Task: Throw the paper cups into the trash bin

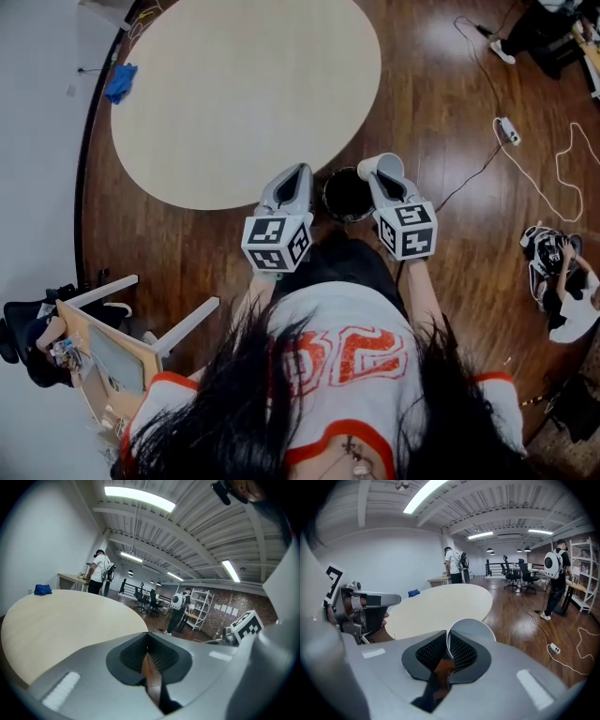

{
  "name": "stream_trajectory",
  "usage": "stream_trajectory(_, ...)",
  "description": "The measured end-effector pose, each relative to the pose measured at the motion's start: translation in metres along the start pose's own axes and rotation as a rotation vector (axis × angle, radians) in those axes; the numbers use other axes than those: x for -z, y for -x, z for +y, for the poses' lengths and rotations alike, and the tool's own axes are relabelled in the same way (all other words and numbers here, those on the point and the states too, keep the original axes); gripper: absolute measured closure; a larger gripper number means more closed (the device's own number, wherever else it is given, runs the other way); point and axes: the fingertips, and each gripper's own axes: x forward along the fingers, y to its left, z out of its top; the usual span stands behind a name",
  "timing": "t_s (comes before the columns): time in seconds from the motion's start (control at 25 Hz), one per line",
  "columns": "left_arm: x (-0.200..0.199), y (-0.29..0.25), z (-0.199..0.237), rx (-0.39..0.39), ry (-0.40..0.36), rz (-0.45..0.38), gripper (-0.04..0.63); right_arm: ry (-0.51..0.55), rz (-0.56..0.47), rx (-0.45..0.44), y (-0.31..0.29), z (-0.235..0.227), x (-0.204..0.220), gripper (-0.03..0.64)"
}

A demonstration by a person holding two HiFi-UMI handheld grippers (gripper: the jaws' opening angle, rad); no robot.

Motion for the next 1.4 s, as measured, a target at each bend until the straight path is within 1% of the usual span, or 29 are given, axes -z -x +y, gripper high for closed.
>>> stream_trajectory(0.24,0.017,0.001,-0.015,0.011,-0.003,0.048,0.595,-0.048,0.058,0.027,0.010,-0.014,0.041,0.589)
stream_trajectory(0.52,0.023,-0.014,-0.035,0.094,-0.049,0.100,0.595,-0.094,0.072,0.071,0.007,-0.022,0.062,0.589)
stream_trajectory(0.64,0.027,-0.021,-0.044,0.129,-0.068,0.119,0.595,-0.104,0.105,0.092,-0.002,-0.026,0.081,0.589)
stream_trajectory(0.84,0.026,-0.028,-0.060,0.173,-0.098,0.131,0.595,-0.125,0.170,0.090,-0.025,-0.029,0.119,0.589)
stream_trajectory(0.96,0.025,-0.027,-0.060,0.176,-0.099,0.133,0.595,-0.122,0.226,0.079,-0.045,-0.029,0.143,0.588)
stream_trajectory(1.08,0.025,-0.024,-0.055,0.163,-0.104,0.132,0.595,-0.129,0.256,0.064,-0.065,-0.029,0.159,0.588)
stream_trajectory(1.16,0.023,-0.021,-0.051,0.150,-0.106,0.129,0.595,-0.139,0.272,0.056,-0.075,-0.030,0.168,0.588)
stream_trajectory(1.28,0.022,-0.016,-0.045,0.138,-0.101,0.121,0.595,-0.140,0.297,0.069,-0.085,-0.034,0.176,0.584)
stream_trajectory(1.4,0.022,-0.012,-0.038,0.122,-0.100,0.119,0.595,-0.178,0.348,0.058,-0.095,-0.032,0.193,0.551)
